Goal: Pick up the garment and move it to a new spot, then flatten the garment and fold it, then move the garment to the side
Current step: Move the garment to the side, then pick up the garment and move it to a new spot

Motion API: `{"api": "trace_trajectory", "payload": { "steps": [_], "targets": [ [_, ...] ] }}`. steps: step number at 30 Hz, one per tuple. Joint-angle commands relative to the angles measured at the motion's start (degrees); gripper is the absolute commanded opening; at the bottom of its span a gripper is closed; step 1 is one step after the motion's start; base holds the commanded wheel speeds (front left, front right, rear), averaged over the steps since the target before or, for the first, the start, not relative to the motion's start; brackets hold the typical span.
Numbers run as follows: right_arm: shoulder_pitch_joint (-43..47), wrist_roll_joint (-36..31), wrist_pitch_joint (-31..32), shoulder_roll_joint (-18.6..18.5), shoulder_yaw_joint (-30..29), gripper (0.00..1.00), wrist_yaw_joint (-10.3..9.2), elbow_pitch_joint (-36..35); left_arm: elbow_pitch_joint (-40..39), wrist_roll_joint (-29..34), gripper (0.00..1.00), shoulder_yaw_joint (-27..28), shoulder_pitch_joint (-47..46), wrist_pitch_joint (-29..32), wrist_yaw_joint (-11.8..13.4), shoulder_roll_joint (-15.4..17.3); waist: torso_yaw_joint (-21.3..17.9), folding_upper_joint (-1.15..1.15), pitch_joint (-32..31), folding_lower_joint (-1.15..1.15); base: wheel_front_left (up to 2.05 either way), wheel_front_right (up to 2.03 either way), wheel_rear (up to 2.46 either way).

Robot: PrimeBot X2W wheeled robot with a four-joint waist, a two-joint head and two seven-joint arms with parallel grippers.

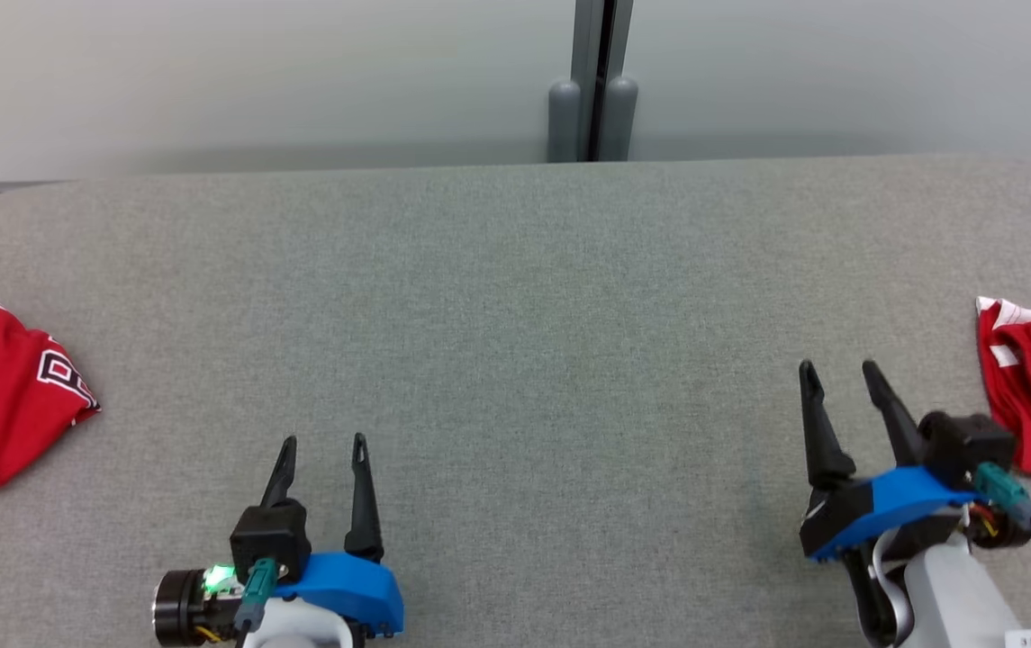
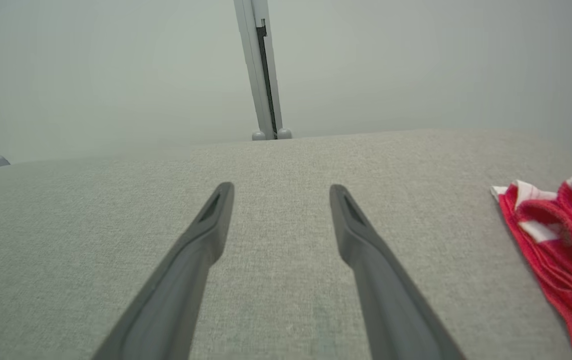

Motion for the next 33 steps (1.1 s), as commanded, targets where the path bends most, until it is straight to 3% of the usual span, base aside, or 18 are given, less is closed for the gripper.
{"api": "trace_trajectory", "payload": {
  "steps": [1, 13, 24, 33],
  "targets": [
    [1.61, 1.08, -0.03, 0.08, 0.73, 1.0, 0.01, 0.3, -0.16, 0.48, 1.0, 0.83, 0.73, 0.0, -0.19, -0.02, -0.35, 0.0, -0.98, 0.01, 0.0, 0.0, 0.0],
    [5.84, 3.74, -0.03, 0.06, 2.96, 1.0, 0.01, 0.14, -0.75, 1.58, 1.0, 4.86, 4.67, 0.0, -0.77, -0.01, -1.05, 0.0, -6.88, 0.01, 0.0, 0.0, 0.0],
    [6.49, 4.83, -0.03, 0.05, 4.55, 1.0, 0.01, -0.02, -1.73, 1.28, 1.0, 5.96, 6.28, 0.0, -1.17, -0.01, 0.01, 0.0, -8.17, 0.01, 0.0, 0.0, 0.0],
    [6.82, 4.61, -0.04, 0.06, 5.18, 1.0, 0.01, 0.22, -1.92, 0.92, 1.0, 5.65, 5.22, 0.0, -0.83, 0.0, 5.21, 0.0, -7.12, 0.01, 0.0, 0.0, 0.0]
  ]
}}
